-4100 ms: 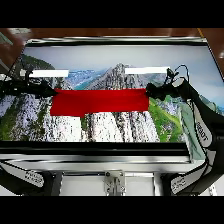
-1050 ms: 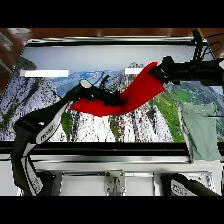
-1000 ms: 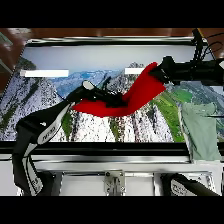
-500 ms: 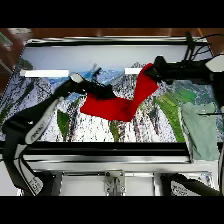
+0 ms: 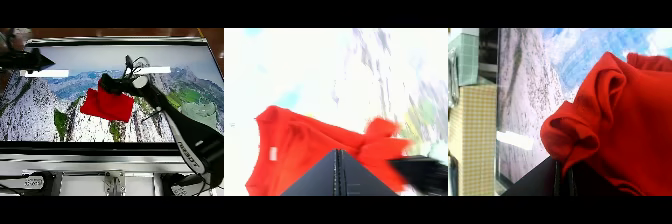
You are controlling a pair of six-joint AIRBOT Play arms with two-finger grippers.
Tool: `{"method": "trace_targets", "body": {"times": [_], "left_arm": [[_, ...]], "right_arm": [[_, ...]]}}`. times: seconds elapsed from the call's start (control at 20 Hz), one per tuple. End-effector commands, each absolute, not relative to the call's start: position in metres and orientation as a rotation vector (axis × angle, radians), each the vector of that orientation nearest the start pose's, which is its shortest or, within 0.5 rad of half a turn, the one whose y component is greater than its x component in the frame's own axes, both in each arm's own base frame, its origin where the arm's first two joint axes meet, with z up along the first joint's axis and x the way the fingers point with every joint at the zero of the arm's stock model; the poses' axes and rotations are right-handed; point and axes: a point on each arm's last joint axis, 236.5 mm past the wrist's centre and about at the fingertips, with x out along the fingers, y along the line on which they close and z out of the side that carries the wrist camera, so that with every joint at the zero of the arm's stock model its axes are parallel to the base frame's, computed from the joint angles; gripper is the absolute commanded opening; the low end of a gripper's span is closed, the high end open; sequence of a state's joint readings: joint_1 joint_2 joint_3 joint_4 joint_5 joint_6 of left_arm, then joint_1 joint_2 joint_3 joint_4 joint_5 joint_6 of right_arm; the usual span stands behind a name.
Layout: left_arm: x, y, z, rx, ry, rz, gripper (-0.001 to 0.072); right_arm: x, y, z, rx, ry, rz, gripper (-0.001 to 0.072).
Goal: Fold the shirts.
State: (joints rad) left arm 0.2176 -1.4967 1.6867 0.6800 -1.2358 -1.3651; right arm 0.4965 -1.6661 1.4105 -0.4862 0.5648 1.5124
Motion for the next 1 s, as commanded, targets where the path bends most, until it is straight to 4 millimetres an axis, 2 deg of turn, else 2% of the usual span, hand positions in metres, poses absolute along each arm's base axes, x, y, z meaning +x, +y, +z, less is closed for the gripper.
{"method": "trace_targets", "body": {"times": [0.0, 0.05, 0.15, 0.2, 0.35, 0.45, 0.5, 0.6, 0.65, 0.75, 0.8, 0.85, 0.95], "left_arm": [[0.464, -0.030, 0.227, -0.563, 0.774, -0.463, 0.0037], [0.458, -0.031, 0.232, -0.547, 0.773, -0.473, 0.0036], [0.449, -0.039, 0.235, -0.516, 0.780, -0.502, 0.0036], [0.448, -0.041, 0.235, -0.512, 0.783, -0.509, 0.0036], [0.450, -0.048, 0.232, -0.499, 0.789, -0.527, 0.0037], [0.449, -0.049, 0.232, -0.494, 0.790, -0.532, 0.0037], [0.449, -0.049, 0.232, -0.494, 0.789, -0.531, 0.0037], [0.449, -0.049, 0.232, -0.488, 0.788, -0.534, 0.0037], [0.449, -0.049, 0.232, -0.488, 0.787, -0.534, 0.0037], [0.449, -0.049, 0.232, -0.488, 0.788, -0.534, 0.0037], [0.449, -0.049, 0.232, -0.488, 0.788, -0.534, 0.0037], [0.449, -0.049, 0.232, -0.488, 0.788, -0.534, 0.0037], [0.449, -0.049, 0.232, -0.489, 0.788, -0.534, 0.0037]], "right_arm": [[0.461, 0.416, 0.005, 0.974, 1.013, 0.534, 0.0060], [0.461, 0.418, -0.005, 1.000, 1.026, 0.513, 0.0105], [0.465, 0.422, -0.008, 1.042, 1.016, 0.495, 0.0512], [0.468, 0.420, -0.002, 1.016, 0.983, 0.508, 0.0552], [0.473, 0.400, 0.024, 0.914, 0.941, 0.576, 0.0551], [0.472, 0.372, 0.035, 0.825, 0.975, 0.617, 0.0550], [0.469, 0.351, 0.036, 0.769, 1.014, 0.619, 0.0550], [0.460, 0.288, 0.022, 0.633, 1.135, 0.546, 0.0550], [0.452, 0.246, 0.010, 0.553, 1.216, 0.470, 0.0552], [0.430, 0.169, -0.019, 0.439, 1.389, 0.308, 0.0640], [0.418, 0.152, -0.031, 0.430, 1.459, 0.277, 0.0640], [0.410, 0.148, -0.042, 0.449, 1.506, 0.270, 0.0665], [0.402, 0.157, -0.064, 0.494, 1.548, 0.291, 0.0665]]}}
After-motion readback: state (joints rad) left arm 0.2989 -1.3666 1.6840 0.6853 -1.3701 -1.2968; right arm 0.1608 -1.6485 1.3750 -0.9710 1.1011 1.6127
